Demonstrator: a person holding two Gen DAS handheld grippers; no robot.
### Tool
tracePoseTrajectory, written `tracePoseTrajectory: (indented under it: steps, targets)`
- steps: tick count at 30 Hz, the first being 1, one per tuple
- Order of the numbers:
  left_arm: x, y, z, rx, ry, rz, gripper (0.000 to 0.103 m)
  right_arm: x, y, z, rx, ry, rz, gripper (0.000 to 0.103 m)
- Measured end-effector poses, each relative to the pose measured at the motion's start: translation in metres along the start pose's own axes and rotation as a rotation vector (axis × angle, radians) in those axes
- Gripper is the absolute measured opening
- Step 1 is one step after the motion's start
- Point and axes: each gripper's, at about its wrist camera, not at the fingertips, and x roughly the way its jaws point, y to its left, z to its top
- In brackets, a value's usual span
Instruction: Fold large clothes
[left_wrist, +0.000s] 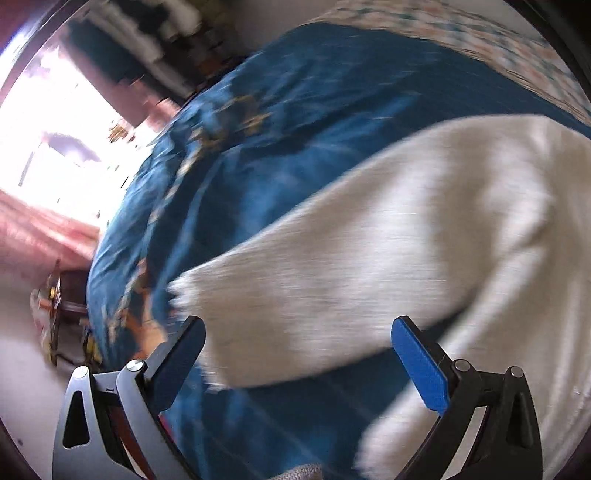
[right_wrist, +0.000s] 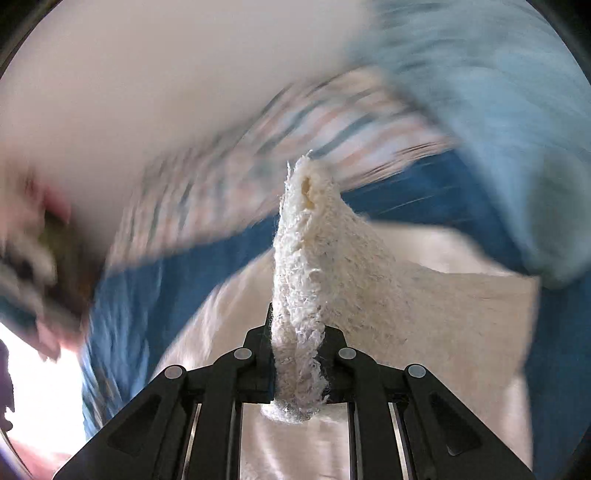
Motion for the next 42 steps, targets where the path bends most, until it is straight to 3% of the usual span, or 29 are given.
tracePoseTrajectory:
  steps: [4,6,7,10,11,12,16,18,21,24,27,28,29,31,35,39,42]
  targets:
    - [0.025,0.052,-0.008,-0.062,0.053,0.03,0.103,0.104,0.091,-0.077,-0.25,0.211,-0.085,0.016]
    - [0.034,0.074,-0.014,-0.102,0.093,0.005,0.103,0.144,0.109,-0.104,-0.282,0.352,-0.094,0.031]
    - [0.036,0.084,-0.018,-0.129,0.115,-0.013,0.103,0.147,0.11,-0.109,-0.264,0.367,-0.075,0.036]
    - [0.049,0.107,-0.033,-0.249,0.204,-0.133,0.103,0.123,0.098,-0.111,-0.188,0.334,-0.021,0.054]
    - [0.054,0.115,-0.042,-0.32,0.245,-0.204,0.103,0.111,0.09,-0.112,-0.151,0.324,0.006,0.07]
    - [0.058,0.118,-0.049,-0.379,0.277,-0.255,0.103,0.094,0.079,-0.113,-0.099,0.313,0.036,0.077]
    - [0.088,0.114,-0.077,-0.61,0.435,-0.48,0.103,0.05,0.035,-0.132,0.049,0.316,0.017,0.077]
    - [0.107,0.102,-0.08,-0.713,0.456,-0.557,0.102,0.035,0.008,-0.147,0.124,0.338,0.005,0.077]
    - [0.128,0.089,-0.058,-0.793,0.383,-0.57,0.102,0.01,-0.038,-0.178,0.18,0.37,-0.036,0.077]
    - [0.142,0.085,-0.017,-0.809,0.296,-0.489,0.093,0.001,-0.061,-0.2,0.199,0.382,-0.103,0.077]
    - [0.156,0.093,0.032,-0.792,0.202,-0.376,0.062,0.002,-0.07,-0.213,0.193,0.374,-0.186,0.079]
    - [0.159,0.096,0.045,-0.782,0.179,-0.36,0.035,0.003,-0.069,-0.214,0.182,0.368,-0.217,0.082]
    - [0.163,0.101,0.065,-0.767,0.15,-0.372,0.022,0.005,-0.068,-0.214,0.17,0.356,-0.259,0.089]
    - [0.159,0.108,0.094,-0.739,0.104,-0.349,0.018,0.009,-0.061,-0.211,0.147,0.34,-0.347,0.091]
    - [0.109,0.109,0.158,-0.562,-0.105,-0.303,0.015,0.02,-0.042,-0.193,0.088,0.281,-0.489,0.091]
    - [0.044,0.085,0.186,-0.336,-0.294,-0.24,0.013,0.034,-0.028,-0.175,0.045,0.236,-0.532,0.091]
    - [0.009,0.064,0.195,-0.226,-0.384,-0.23,0.013,0.045,-0.021,-0.166,0.025,0.215,-0.518,0.091]
